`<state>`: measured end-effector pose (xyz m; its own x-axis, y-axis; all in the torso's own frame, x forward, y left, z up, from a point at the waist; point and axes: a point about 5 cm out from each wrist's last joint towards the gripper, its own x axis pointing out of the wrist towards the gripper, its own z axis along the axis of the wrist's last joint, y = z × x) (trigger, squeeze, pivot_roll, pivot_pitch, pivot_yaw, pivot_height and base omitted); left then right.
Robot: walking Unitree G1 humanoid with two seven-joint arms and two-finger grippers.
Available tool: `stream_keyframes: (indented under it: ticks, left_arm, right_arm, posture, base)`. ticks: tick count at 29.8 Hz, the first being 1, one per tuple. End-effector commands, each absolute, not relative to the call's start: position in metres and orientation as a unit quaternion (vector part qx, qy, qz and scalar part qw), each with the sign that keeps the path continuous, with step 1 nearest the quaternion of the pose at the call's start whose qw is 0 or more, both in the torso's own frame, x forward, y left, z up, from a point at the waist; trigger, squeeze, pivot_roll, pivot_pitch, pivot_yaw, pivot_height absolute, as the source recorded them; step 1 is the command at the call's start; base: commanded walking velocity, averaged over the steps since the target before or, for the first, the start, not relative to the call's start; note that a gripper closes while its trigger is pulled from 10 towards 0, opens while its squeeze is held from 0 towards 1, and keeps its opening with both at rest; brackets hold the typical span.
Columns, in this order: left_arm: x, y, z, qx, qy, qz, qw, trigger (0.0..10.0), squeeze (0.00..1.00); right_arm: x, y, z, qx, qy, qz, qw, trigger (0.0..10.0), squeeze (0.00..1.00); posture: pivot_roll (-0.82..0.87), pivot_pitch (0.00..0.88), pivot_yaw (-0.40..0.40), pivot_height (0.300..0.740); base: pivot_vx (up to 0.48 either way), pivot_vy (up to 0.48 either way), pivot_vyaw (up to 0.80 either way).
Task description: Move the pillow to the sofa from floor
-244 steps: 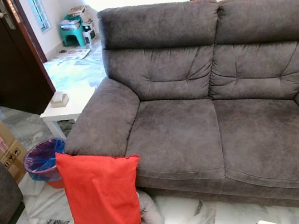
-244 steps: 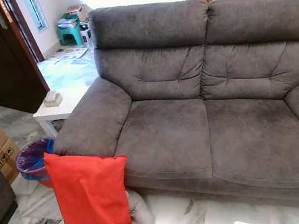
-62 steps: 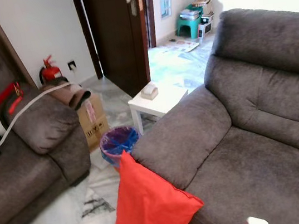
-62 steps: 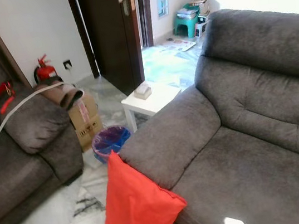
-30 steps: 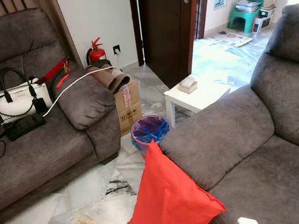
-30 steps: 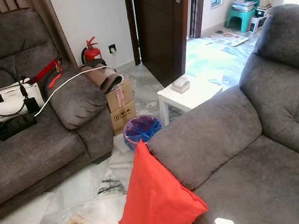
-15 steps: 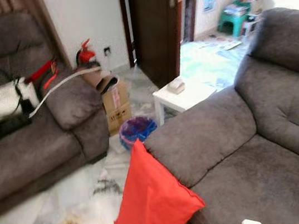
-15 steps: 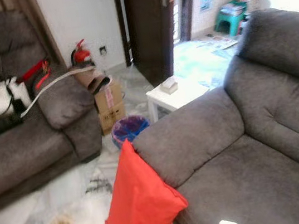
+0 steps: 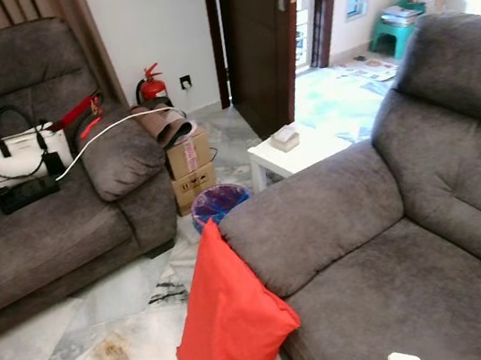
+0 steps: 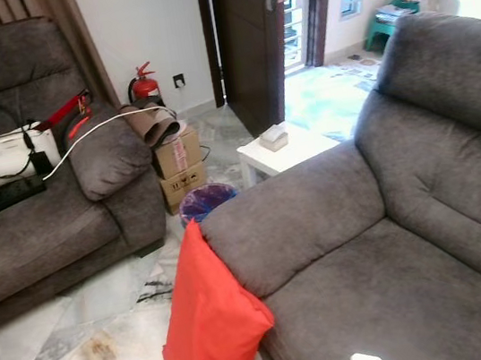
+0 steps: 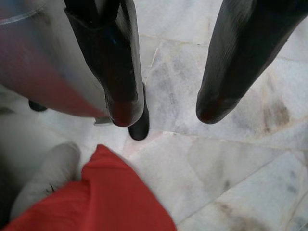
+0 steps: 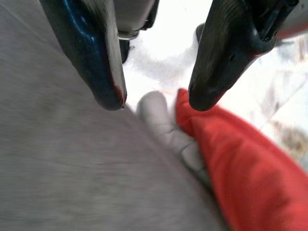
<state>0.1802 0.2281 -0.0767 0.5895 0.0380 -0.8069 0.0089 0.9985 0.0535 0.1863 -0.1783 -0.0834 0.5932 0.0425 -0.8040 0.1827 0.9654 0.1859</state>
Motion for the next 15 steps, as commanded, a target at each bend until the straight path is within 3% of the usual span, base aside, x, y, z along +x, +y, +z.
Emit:
stream_keyframes:
  ticks: [1,11,15]
  left_arm:
    - [0.1763,0.2334,-0.0772,0.025,0.456,0.014,0.889,10.0,0.0]
    - [0.1764,0.2349,-0.0767,0.025,0.455,0.016,0.89,10.0,0.0]
    - [0.1768,0.2351,-0.0764,0.025,0.453,0.015,0.891,10.0,0.0]
  right_arm:
    - [0.1921,-0.1753,-0.0807,0.122,0.442,-0.031,0.888,10.0,0.0]
    - [0.1913,-0.1728,-0.0813,0.128,0.443,-0.03,0.887,10.0,0.0]
    - [0.1913,-0.1734,-0.0814,0.14,0.441,-0.041,0.885,10.0,0.0]
  posture:
    - [0.11,0.047,0.016,0.74]
    - [0.12,0.046,0.02,0.74]
    - [0.12,0.045,0.021,0.74]
  base:
    - [0.0,0.0,0.8]
    - [0.0,0.0,0.79]
    - [0.0,0.0,0.13]
